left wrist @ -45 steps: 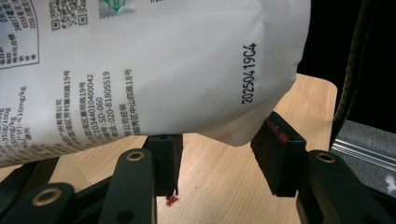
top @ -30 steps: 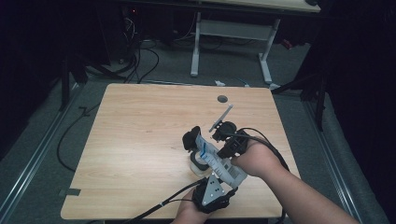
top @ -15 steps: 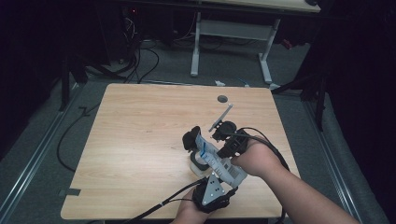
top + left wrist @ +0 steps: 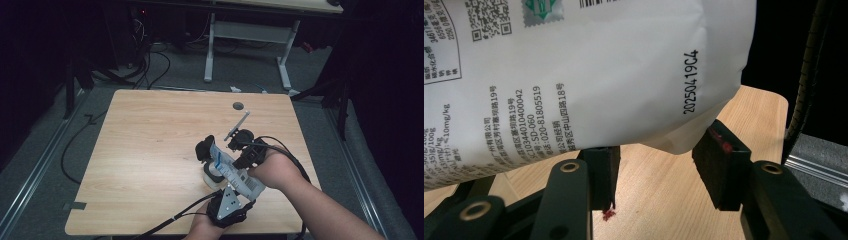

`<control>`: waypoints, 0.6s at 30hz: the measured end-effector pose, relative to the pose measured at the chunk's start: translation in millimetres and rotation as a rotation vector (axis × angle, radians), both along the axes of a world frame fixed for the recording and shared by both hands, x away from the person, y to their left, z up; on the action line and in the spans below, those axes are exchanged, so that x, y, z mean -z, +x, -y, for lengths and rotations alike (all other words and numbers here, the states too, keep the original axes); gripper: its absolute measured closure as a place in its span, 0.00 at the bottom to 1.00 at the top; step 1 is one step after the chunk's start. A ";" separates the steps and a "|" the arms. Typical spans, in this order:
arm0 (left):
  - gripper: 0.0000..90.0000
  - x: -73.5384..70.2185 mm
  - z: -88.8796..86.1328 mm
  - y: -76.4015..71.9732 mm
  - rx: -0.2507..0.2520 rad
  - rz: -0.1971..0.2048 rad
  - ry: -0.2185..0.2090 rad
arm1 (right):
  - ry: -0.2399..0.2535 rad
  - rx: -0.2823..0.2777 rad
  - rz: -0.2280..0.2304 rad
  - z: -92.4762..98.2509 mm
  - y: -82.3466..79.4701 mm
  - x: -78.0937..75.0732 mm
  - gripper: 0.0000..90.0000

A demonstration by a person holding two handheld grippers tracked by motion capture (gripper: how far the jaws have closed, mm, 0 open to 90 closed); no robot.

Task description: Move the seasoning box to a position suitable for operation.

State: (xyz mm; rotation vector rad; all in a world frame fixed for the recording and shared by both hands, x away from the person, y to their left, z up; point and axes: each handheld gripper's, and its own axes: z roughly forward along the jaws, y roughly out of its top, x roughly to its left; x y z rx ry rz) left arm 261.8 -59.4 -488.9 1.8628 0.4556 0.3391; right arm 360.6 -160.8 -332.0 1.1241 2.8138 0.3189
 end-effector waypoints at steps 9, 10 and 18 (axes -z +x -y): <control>0.61 -0.2 0.4 0.2 0.000 0.001 0.001 | -0.003 0.003 0.000 0.0 -0.3 -0.2 0.99; 0.61 -0.2 0.4 0.2 0.001 0.000 0.002 | -0.001 0.000 0.000 0.1 -0.1 -0.1 0.99; 0.61 -1.3 0.6 0.6 0.000 0.000 -0.004 | 0.000 0.003 0.002 0.0 0.2 -1.2 0.99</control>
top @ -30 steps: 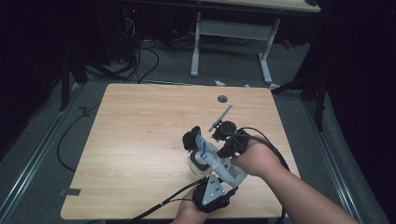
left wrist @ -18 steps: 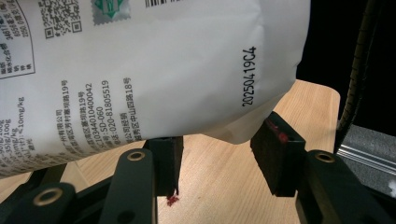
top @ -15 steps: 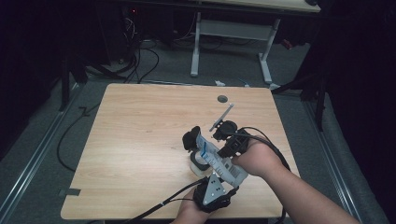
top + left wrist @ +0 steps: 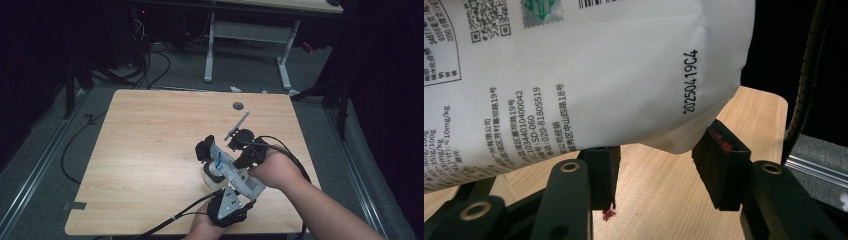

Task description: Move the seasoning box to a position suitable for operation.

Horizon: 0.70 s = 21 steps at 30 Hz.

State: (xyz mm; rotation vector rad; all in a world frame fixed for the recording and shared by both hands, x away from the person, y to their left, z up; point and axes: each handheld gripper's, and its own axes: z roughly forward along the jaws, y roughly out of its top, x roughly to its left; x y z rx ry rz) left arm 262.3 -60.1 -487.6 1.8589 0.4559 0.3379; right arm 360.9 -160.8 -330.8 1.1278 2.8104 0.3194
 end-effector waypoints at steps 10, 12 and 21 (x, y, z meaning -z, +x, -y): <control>0.61 0.0 0.6 0.1 -0.001 0.003 0.004 | -0.007 -0.007 0.001 -0.2 0.9 -0.3 0.99; 0.61 -0.3 1.0 0.4 -0.002 0.005 0.005 | -0.007 -0.006 0.001 -0.2 0.9 -0.3 0.99; 0.62 -0.8 1.8 1.3 -0.004 0.002 0.001 | -0.009 -0.005 0.000 -0.3 1.7 -1.0 0.99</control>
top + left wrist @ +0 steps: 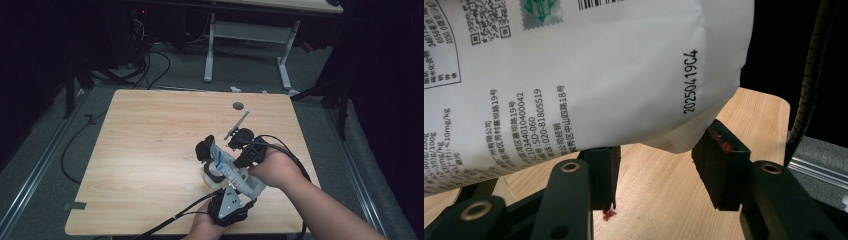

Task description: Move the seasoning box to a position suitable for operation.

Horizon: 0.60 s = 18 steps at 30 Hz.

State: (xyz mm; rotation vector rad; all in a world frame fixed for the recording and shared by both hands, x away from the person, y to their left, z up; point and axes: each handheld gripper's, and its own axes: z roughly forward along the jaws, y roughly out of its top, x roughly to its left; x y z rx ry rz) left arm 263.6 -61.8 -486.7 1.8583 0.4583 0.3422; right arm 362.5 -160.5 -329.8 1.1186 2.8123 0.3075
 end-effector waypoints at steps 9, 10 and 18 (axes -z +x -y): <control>0.62 -0.5 0.1 0.3 -0.001 -0.003 -0.005 | -0.002 0.001 0.000 -0.7 0.7 -0.2 0.99; 0.62 -0.7 0.0 0.5 0.000 -0.002 -0.004 | -0.003 0.004 0.000 -1.0 0.7 -0.4 0.99; 0.62 -2.0 -0.2 1.0 0.003 -0.002 -0.003 | -0.004 0.004 0.002 -1.1 1.4 -1.2 0.99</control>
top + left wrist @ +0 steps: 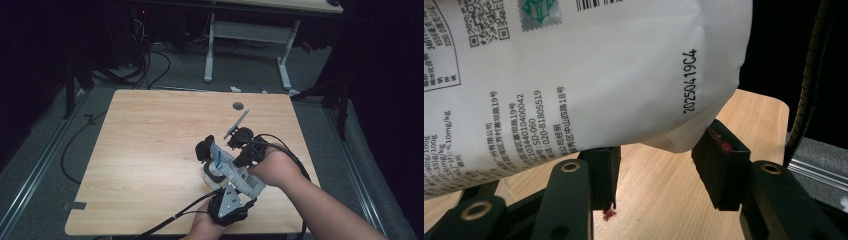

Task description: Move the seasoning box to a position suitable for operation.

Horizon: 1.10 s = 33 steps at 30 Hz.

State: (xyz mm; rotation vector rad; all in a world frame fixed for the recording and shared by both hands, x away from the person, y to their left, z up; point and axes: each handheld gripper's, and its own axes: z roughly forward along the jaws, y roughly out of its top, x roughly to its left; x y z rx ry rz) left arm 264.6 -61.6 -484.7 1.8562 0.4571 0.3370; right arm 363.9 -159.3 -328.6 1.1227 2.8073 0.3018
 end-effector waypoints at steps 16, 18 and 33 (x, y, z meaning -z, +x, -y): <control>0.62 -1.0 0.7 -0.5 0.000 0.002 -0.007 | 0.001 0.001 0.002 0.6 -0.4 -1.3 0.99; 0.62 -1.1 0.8 -0.4 0.001 0.002 -0.009 | 0.002 -0.003 0.002 0.8 -0.3 -1.5 0.99; 0.62 -3.4 0.5 -0.9 0.001 0.010 -0.011 | -0.004 -0.007 0.007 -1.8 -1.0 -3.5 0.99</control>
